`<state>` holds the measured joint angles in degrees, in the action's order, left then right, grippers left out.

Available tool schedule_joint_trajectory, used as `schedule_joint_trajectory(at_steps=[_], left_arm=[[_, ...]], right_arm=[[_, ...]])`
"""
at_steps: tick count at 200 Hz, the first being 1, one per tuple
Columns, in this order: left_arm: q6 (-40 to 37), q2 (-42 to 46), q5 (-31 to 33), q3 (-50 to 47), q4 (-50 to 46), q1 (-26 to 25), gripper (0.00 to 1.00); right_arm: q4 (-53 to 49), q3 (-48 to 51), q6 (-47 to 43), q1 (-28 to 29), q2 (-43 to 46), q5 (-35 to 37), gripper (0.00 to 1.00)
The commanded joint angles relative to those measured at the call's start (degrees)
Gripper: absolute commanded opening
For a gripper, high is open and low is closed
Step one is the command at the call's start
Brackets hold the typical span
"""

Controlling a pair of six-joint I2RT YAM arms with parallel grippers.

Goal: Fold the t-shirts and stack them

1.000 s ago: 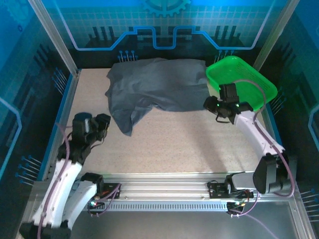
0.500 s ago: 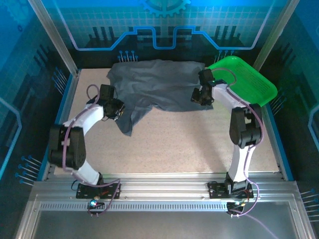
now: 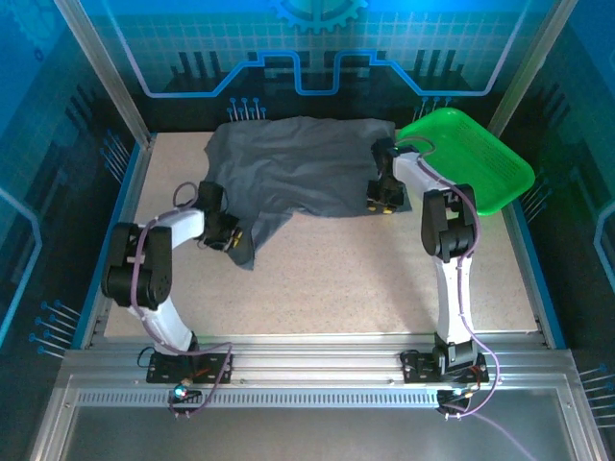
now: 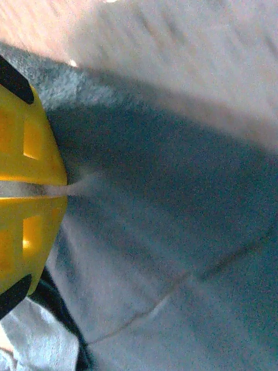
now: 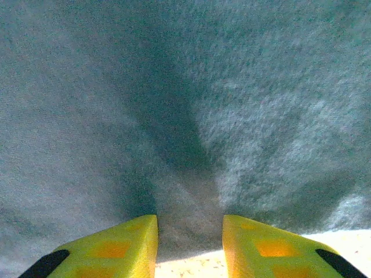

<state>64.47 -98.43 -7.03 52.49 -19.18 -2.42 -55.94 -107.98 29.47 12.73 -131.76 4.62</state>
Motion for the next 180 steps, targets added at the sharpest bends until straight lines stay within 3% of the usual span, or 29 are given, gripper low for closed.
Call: schedule_joint_trajectory(at_steps=[1,46,98,116,135,155,180], left_arm=[[3.6,5.7,-2.3,-8.1,-4.6,-0.2,0.15],[4.6,18.2,-4.3,-18.3,-8.1,-0.9,0.16],[4.9,24.5,-6.0,-19.9,-11.4,-3.6,0.16],[5.0,25.8,-6.1,-18.3,-13.4,-4.0,0.16],[3.5,29.4,-2.0,-13.7,-16.5,-4.2,0.18],[0.4,28.8,2.0,-7.7,-18.0,-3.8,0.26],[-2.0,21.4,0.4,-0.9,-20.9,-3.3,0.44]], right_arm=[[-5.0,3.0,-2.2,1.3,1.0,1.8,0.35],[-1.8,21.1,1.2,1.6,13.7,2.8,0.34],[1.8,40.0,5.1,1.7,29.3,4.2,0.32],[1.0,40.1,5.8,1.6,30.7,5.0,0.32],[4.0,38.7,5.4,2.5,33.9,5.1,0.33],[5.8,34.4,3.4,3.5,33.0,4.6,0.38],[4.0,29.6,3.0,2.1,28.3,3.8,0.42]])
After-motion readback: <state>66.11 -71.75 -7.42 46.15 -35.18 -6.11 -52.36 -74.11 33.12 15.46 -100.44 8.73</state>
